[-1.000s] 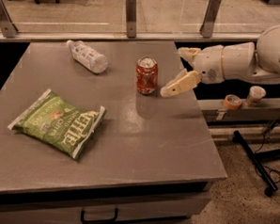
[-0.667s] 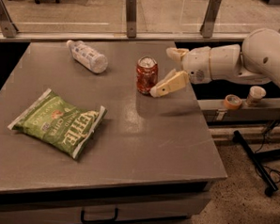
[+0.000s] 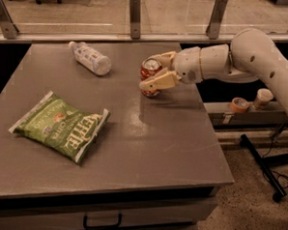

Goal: Knock coke can over

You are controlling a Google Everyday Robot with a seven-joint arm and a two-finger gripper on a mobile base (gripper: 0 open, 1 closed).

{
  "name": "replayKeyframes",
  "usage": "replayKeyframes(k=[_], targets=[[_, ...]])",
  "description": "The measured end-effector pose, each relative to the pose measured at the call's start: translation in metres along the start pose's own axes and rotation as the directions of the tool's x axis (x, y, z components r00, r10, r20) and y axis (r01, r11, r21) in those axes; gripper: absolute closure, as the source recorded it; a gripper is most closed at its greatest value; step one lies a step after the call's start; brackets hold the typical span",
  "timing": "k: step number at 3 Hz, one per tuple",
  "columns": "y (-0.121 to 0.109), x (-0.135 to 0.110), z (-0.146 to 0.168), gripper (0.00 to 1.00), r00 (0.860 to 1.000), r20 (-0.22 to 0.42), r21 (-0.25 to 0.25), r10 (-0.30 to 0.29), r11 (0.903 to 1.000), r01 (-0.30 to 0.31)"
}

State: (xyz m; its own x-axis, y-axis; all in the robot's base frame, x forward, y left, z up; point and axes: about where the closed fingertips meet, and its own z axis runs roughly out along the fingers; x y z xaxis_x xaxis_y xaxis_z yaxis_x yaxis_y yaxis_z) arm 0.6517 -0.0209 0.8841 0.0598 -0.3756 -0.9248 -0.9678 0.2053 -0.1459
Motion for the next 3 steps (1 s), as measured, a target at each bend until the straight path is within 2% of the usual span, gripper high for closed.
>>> replayKeyframes(k=[1,2,3], targets=[[0.0072,0.0031,0.0042,0.59,1.0,0.001,-0.02,-0.031,0.9993,0.031],[0.0126,0.0095,0.0014,0.81,0.998,-0.031,-0.018,-0.049,0.9987,0.048],[0.0156,0.0112,0.0033,1.0,0.996,-0.062,-0.02,-0.06,0.998,0.059]])
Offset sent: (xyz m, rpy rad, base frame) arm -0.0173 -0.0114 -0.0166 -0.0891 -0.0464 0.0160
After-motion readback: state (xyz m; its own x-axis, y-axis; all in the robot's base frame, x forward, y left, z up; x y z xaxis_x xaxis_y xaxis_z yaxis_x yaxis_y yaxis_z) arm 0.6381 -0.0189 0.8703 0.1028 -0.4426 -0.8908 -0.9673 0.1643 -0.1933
